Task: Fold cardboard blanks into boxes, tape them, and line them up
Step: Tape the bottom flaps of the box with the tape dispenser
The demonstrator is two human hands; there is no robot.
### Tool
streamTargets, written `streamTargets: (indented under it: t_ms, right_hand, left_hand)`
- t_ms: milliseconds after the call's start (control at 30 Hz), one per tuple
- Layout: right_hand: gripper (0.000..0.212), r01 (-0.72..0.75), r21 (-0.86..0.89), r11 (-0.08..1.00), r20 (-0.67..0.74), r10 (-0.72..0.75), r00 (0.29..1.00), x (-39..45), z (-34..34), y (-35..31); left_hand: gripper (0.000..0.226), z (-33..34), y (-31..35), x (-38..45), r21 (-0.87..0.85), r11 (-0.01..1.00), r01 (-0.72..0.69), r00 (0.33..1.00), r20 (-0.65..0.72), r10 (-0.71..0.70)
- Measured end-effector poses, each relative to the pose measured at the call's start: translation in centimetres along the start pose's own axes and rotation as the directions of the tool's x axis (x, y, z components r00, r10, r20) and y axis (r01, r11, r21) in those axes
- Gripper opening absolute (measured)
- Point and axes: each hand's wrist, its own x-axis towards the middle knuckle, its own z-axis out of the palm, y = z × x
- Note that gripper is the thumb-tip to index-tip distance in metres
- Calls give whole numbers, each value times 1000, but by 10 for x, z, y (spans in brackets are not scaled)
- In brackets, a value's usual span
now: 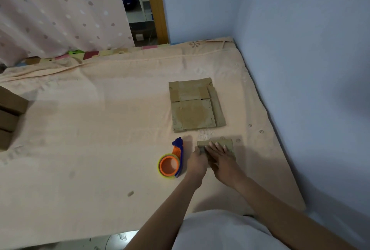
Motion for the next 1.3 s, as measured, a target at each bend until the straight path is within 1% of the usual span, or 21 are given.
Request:
streamTargets:
  t_ms: [67,133,200,233,267,300,333,367,400,467,500,533,600,667,767,867,1000,1100,1167,1267,1300]
  right_hand:
    - [64,-116,193,974,41,110,993,0,-8,-2]
    - [61,-180,393,902,46,176,983,1,-22,-4]
    - [49,-170,477,862,-17,202,979,0,-37,-6]
    - [43,-170,485,858,-90,242,966,-1,-44,-7]
    - [40,-184,476,860,-194,307,932,-3,-49,-6]
    - [39,-211,457,864,-310,377,873,-3,-52,-3]
    - [40,-254,441,861,-384,436,814,-4,-55,2]
    - [43,-316,435,843,-386,491,781,-5,-57,7]
    - [47,-394,440,807,-326,552,767,-4,-58,12]
    - [55,-516,458,724,-134,630,765,0,-59,14]
    - [54,-538,465,704,-66,633,771,4,-58,12]
    - [50,-545,474,692,-32,632,775,7,-56,8]
    - [51,-561,469,682,-27,646,763,14,-52,0]
    - [61,-602,427,674,-43,681,731,20,-51,-6]
    - [69,-639,388,665,-58,709,703,24,-53,-7]
    - [66,-649,406,644,-74,731,679,27,-50,3]
    - [41,-628,438,643,-68,720,690,28,-47,16]
    - [37,-565,562,605,-78,718,692,20,-44,25]
    - [30,-523,639,563,-73,722,688,14,-41,29]
    - [27,-511,678,529,-53,728,683,13,-39,30]
    - [28,-508,701,500,-35,736,677,14,-37,32]
  left_hand:
    - [36,0,0,4,-12,999,31,999,14,-30]
    - [31,0,2,7,22,999,36,999,19,-37]
    - [26,1,4,8,111,994,24,1000,11,-25]
    - [25,2,5,9,157,987,25,1000,10,-27]
    - [25,2,4,10,199,980,27,1000,9,-30]
    - [24,2,4,12,230,973,33,999,6,-36]
    - [23,2,3,15,245,969,31,999,1,-32]
    - [21,1,2,17,246,969,31,1000,-3,-31]
    - [19,0,1,20,241,970,31,1000,-5,-30]
    - [14,-1,3,23,219,974,56,998,-8,-56]
    - [12,-1,4,24,194,978,79,997,-12,-78]
    - [12,-1,8,25,160,982,104,995,-15,-103]
    - [26,1,13,28,123,983,135,991,-20,-133]
    - [41,5,15,33,198,975,103,994,-46,-96]
    - [48,9,12,37,290,955,66,993,-111,-35]
    - [48,9,14,42,263,960,93,990,-127,-61]
    - [44,1,9,54,237,965,111,992,-85,-93]
    - [40,-4,2,61,154,982,111,994,-37,-107]
    - [36,-9,-1,62,103,988,112,993,13,-114]
    - [34,-16,-8,65,-34,992,121,989,87,-118]
    - [32,-18,-10,66,-76,989,127,987,109,-118]
